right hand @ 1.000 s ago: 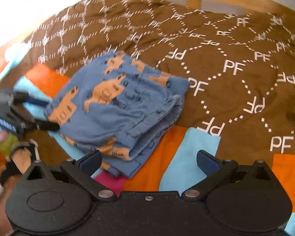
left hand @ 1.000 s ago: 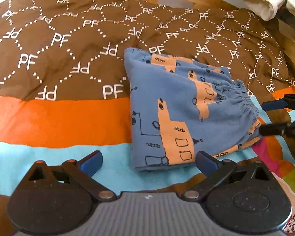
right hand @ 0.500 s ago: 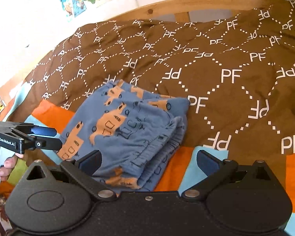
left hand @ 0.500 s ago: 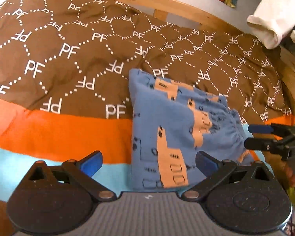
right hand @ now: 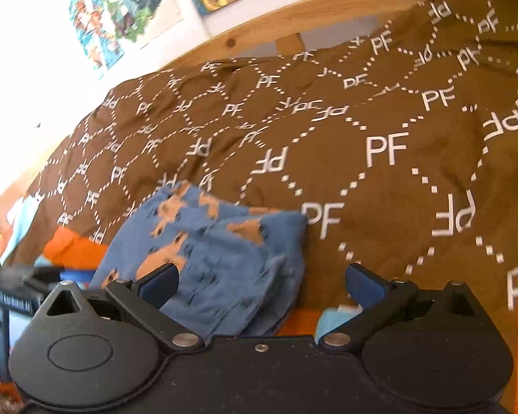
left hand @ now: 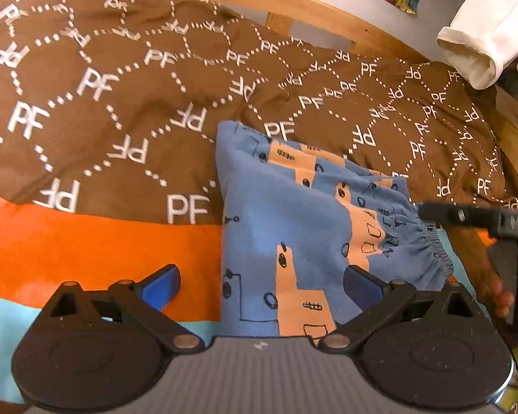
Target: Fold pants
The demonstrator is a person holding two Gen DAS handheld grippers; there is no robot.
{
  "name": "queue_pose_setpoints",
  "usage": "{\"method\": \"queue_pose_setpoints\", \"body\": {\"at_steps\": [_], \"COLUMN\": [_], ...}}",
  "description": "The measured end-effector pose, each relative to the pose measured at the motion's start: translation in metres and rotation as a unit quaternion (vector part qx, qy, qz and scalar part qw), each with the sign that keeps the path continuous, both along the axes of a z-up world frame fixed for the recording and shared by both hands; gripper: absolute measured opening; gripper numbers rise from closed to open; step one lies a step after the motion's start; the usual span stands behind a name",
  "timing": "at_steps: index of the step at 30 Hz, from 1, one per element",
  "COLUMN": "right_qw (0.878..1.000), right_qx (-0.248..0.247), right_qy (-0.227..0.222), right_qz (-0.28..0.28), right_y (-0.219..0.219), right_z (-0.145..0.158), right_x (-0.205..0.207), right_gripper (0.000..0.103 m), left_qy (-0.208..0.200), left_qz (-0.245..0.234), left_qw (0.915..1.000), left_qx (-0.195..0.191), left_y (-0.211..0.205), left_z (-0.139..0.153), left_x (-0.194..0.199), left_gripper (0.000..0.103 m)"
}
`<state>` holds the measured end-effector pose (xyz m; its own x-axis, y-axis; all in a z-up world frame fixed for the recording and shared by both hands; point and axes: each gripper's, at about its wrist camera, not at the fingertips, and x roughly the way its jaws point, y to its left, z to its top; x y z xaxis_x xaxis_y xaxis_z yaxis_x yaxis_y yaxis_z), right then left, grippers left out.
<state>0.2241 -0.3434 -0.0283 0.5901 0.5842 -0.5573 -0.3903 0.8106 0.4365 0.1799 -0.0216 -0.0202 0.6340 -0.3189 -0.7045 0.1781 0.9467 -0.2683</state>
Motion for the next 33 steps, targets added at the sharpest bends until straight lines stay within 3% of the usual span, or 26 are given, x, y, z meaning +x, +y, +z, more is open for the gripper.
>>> {"method": "queue_pose_setpoints", "body": {"at_steps": [5, 9, 14, 22, 23, 26, 30, 33], "right_qw": [0.997, 0.989, 0.990, 0.981, 0.980, 0.981, 0.983, 0.980], "right_qx": [0.074, 0.141, 0.126, 0.182, 0.187, 0.183, 0.166, 0.176], "right_qy": [0.028, 0.049, 0.054, 0.064, 0.063, 0.070, 0.078, 0.089], "right_qz": [0.007, 0.009, 0.040, 0.035, 0.025, -0.001, -0.019, -0.032], "right_y": [-0.020, -0.031, -0.016, -0.014, -0.015, -0.017, -0.021, -0.026], "right_z": [-0.010, -0.015, -0.017, -0.024, -0.025, -0.028, -0.032, -0.038], "right_x": [0.031, 0.030, 0.025, 0.022, 0.021, 0.018, 0.019, 0.020], "right_gripper": [0.102, 0.102, 0.102, 0.100, 0.092, 0.069, 0.038, 0.033], "left_qy": [-0.007, -0.013, -0.018, 0.010, 0.013, 0.030, 0.044, 0.046], "left_qz": [-0.014, -0.017, -0.013, 0.003, 0.006, 0.034, 0.031, 0.022], "left_qw": [0.9998, 0.9993, 0.9978, 0.9924, 0.9915, 0.9880, 0.9867, 0.9894], "left_qx": [-0.013, -0.030, -0.062, -0.123, -0.129, -0.148, -0.153, -0.136], "left_y": [0.002, 0.008, 0.017, 0.026, 0.027, 0.031, 0.032, 0.027], "left_z": [-0.009, -0.014, -0.019, -0.017, -0.016, -0.015, -0.015, -0.013], "left_x": [0.003, 0.000, -0.001, -0.003, -0.003, -0.004, -0.004, -0.004], "left_gripper": [0.103, 0.103, 0.103, 0.103, 0.101, 0.080, 0.066, 0.059]}}
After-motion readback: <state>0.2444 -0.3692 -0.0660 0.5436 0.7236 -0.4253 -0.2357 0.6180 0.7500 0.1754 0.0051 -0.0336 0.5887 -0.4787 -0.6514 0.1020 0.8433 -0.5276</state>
